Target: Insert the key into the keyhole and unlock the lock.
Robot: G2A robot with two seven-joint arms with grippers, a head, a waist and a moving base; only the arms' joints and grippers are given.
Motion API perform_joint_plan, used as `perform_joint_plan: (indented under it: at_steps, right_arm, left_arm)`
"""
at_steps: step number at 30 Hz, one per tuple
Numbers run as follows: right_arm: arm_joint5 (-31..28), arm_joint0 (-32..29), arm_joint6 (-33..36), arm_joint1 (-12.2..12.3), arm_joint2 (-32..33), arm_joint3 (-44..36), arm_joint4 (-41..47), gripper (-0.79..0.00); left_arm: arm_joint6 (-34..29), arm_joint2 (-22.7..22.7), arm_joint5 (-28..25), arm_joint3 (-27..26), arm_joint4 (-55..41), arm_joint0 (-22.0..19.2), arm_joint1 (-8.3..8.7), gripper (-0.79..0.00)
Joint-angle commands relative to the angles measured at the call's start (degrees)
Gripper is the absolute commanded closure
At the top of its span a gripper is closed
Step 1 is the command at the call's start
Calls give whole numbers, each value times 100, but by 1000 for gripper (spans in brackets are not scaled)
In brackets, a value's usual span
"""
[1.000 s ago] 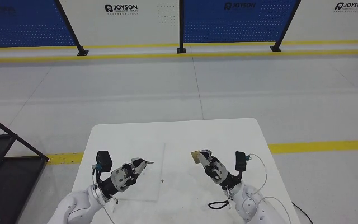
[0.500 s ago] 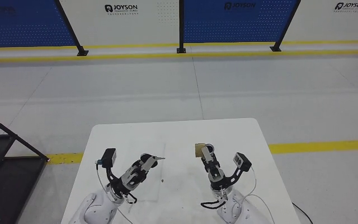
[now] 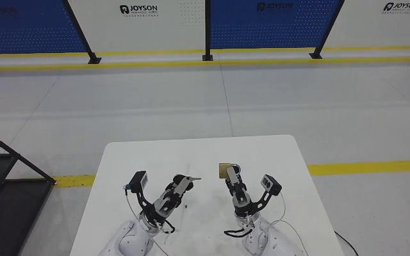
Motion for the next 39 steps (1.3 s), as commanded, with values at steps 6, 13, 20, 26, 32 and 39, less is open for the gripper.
perform_joint_plan:
  at_steps: [6,13,20,26,32,39]
  right_arm:
    - [0,-1,0,0,1,-1,0,0]
    - [0,-1,0,0,1,-1,0,0]
    - [0,-1,0,0,1,-1,0,0]
    - [0,-1,0,0,1,-1,0,0]
    - [0,-1,0,0,1,-1,0,0]
    - [0,-1,0,0,1,-1,0,0]
  left_arm:
    - [477,312,393,204,504,-242,-153,0]
    - [670,572,676,296,678,-383,-257,0]
    - [966,667,937,259,979,-421,-330,0]
    - [1153,721,1119,239,1251,-429,-376,0]
    - [1350,770,1313,241,1455,-423,-419,0]
    - [1526,783,1406,251,1593,-419,-451,0]
